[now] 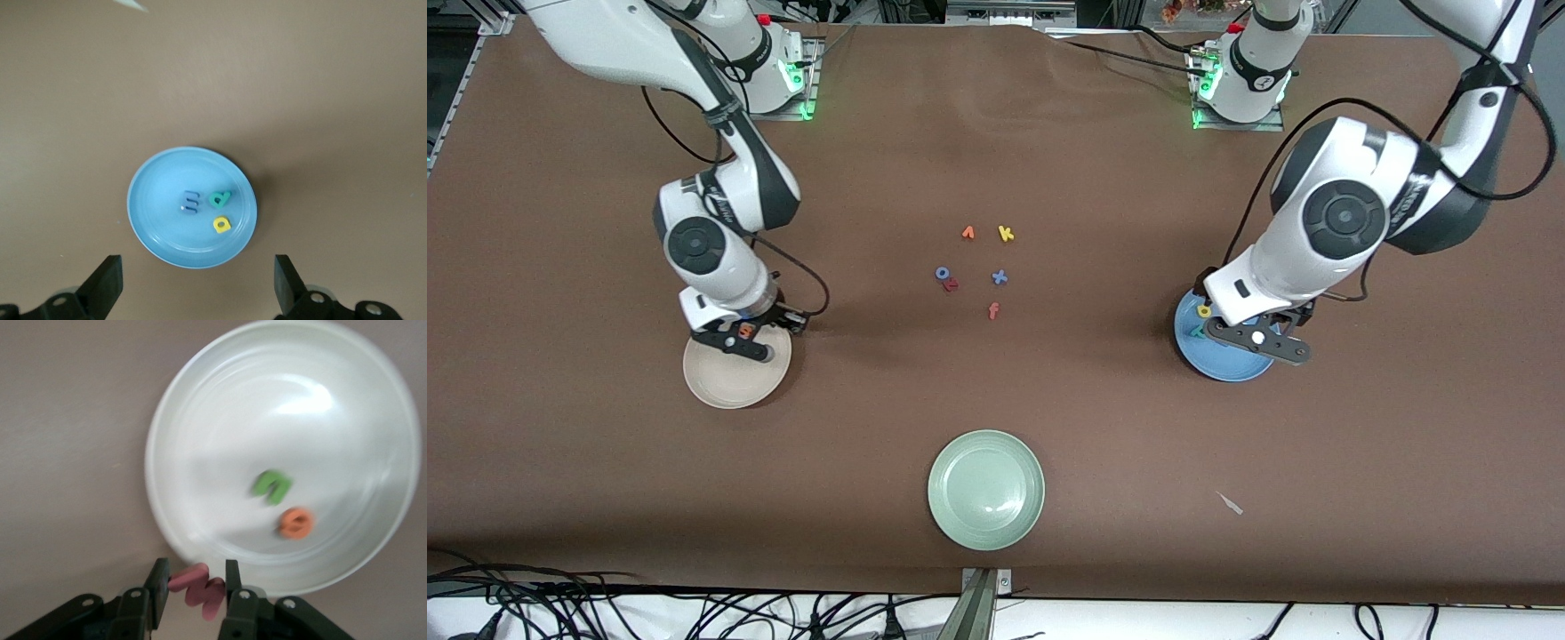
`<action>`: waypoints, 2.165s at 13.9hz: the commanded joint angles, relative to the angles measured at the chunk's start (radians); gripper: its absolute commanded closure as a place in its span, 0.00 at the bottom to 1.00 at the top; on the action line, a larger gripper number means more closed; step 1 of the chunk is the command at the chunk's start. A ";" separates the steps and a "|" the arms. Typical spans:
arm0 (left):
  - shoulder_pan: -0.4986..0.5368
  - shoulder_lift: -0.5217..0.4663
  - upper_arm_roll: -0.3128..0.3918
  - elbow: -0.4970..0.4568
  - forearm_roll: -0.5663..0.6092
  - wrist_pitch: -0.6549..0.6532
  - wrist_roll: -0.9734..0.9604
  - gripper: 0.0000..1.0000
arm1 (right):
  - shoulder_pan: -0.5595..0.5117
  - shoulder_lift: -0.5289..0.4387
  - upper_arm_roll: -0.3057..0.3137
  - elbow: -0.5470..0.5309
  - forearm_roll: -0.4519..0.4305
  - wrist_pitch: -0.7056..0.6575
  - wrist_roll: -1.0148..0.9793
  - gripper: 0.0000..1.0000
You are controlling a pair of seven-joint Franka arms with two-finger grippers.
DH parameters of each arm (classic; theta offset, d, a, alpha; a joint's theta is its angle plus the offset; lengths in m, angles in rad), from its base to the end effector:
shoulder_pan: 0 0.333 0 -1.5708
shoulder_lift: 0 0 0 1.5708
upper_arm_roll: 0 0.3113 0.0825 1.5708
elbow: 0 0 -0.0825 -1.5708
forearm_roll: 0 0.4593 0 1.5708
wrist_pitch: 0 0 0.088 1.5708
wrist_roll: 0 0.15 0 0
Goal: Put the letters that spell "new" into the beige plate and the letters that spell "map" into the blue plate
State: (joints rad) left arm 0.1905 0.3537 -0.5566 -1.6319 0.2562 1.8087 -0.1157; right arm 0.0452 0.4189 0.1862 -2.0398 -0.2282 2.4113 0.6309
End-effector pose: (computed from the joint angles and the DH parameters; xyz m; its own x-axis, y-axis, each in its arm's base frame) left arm 0.6726 -0.1976 0.3561 0.9475 -0.2988 -0.1134 -0.3076 -0.9490 -0.0693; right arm 0.6222 0.1440 0.1302 0.9712 -0.2381 0.0087 -0.2380 -0.9679 0.0804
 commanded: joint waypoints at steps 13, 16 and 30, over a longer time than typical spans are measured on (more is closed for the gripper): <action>-0.253 -0.377 0.478 -0.120 -0.276 0.011 0.007 0.00 | -0.047 -0.067 0.038 0.100 0.087 -0.182 -0.132 0.18; -0.260 -0.349 0.478 -0.056 -0.275 -0.090 0.007 0.00 | -0.047 -0.123 0.056 0.325 0.093 -0.520 -0.271 0.01; -0.213 -0.371 0.471 0.014 -0.270 -0.251 0.037 0.00 | -0.050 -0.325 -0.119 0.510 0.253 -0.980 -0.706 0.00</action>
State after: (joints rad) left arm -0.0286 -0.0134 -0.0763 -1.6419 0.0000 1.5995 -0.1112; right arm -0.0063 0.0886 0.0633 -1.5420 0.0462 1.4476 -0.0627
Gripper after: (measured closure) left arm 0.000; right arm 0.000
